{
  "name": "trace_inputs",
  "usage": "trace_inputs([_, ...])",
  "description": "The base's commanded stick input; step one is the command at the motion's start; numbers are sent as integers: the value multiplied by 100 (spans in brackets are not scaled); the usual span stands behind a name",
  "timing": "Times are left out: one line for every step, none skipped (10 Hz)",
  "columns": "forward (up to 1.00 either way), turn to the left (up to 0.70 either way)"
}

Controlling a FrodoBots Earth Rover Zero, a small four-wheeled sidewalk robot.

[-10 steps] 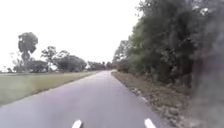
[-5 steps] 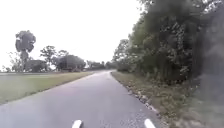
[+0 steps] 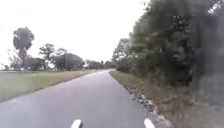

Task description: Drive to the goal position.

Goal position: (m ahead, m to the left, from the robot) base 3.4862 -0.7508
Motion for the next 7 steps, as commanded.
trace_inputs([83, 33])
trace_inputs([83, 33])
trace_inputs([83, 11])
trace_inputs([83, 3])
trace_inputs([83, 3])
trace_inputs([83, 3])
trace_inputs([83, 7])
